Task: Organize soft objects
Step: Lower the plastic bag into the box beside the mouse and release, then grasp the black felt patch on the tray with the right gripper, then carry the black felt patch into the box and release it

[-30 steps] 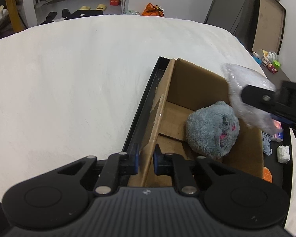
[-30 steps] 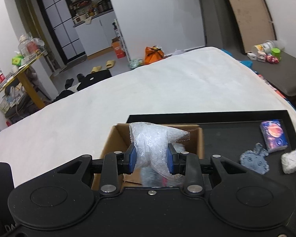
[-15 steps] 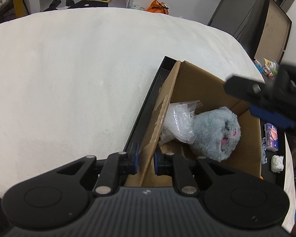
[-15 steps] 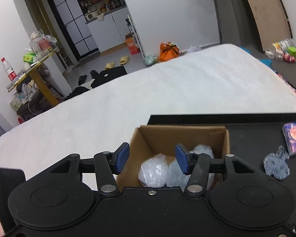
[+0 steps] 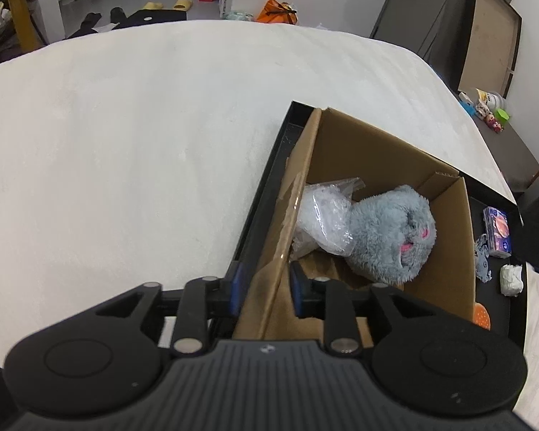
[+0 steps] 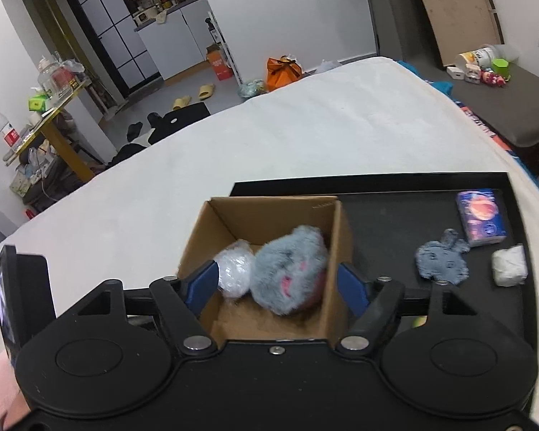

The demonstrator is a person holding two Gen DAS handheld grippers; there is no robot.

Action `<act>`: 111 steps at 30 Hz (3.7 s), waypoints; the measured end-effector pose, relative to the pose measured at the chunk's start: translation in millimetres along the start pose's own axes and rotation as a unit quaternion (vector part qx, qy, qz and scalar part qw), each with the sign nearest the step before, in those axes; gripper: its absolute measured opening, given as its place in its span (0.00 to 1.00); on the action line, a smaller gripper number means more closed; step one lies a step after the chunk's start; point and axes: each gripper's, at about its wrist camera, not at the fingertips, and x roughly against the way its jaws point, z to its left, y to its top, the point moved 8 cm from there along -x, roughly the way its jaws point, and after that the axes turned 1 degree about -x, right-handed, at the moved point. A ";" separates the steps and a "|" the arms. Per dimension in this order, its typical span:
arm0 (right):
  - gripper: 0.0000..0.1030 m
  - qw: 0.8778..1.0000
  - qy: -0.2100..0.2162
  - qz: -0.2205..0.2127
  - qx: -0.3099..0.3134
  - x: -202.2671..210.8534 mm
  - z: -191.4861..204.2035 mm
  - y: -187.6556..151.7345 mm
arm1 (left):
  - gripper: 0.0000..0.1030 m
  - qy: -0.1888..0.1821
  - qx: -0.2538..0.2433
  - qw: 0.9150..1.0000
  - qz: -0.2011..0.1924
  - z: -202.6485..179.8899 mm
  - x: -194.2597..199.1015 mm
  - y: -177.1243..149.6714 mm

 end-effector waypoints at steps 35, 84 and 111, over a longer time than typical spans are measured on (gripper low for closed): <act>0.73 0.967 -0.148 0.112 -0.174 16.9 -156.4 -82.3 | 0.68 0.051 -0.105 0.993 0.013 -35.9 11.2 -23.4; 0.20 0.934 -0.206 0.044 -0.289 -3.1 -184.4 -134.6 | 0.72 0.080 -0.150 0.985 0.024 -51.8 0.2 -34.5; 0.20 0.975 -0.121 -0.048 -0.178 23.1 -109.0 -73.0 | 0.72 0.067 -0.111 0.992 0.004 -26.2 13.3 -28.0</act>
